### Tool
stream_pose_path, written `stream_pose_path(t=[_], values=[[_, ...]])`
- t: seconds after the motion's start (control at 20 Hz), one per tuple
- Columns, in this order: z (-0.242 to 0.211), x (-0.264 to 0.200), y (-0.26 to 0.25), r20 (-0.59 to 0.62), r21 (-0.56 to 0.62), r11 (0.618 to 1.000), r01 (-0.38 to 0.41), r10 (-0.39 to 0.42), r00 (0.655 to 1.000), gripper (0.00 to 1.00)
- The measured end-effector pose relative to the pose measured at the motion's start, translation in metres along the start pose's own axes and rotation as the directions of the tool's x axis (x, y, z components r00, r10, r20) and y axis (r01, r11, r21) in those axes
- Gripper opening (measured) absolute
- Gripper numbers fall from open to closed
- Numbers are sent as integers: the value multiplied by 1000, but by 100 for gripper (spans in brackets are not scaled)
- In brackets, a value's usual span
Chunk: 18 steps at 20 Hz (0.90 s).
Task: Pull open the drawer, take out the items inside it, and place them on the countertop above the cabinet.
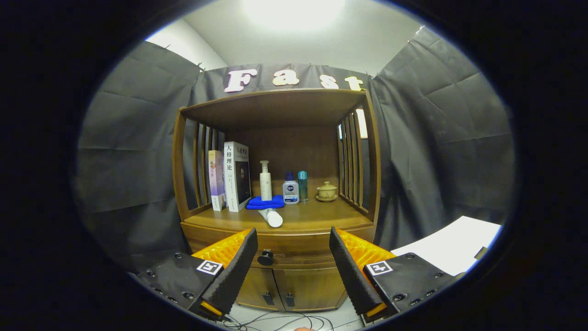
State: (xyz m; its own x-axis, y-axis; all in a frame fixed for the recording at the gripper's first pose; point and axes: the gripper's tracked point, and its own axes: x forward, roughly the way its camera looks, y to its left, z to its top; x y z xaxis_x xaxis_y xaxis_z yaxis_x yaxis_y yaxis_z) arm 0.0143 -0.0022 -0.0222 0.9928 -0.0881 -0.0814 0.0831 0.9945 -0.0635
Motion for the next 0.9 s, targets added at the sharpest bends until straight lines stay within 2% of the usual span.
stream_pose_path(t=[0.2, 0.45, 0.9], values=[[9, -14, -11, 47, -12, 1000, 2, -1, 999, 97], [8, -16, -11, 33, 7, 1000, -10, 10, 999, 97], [13, -23, 5, 59, 16, 998, -66, 64, 996, 98]])
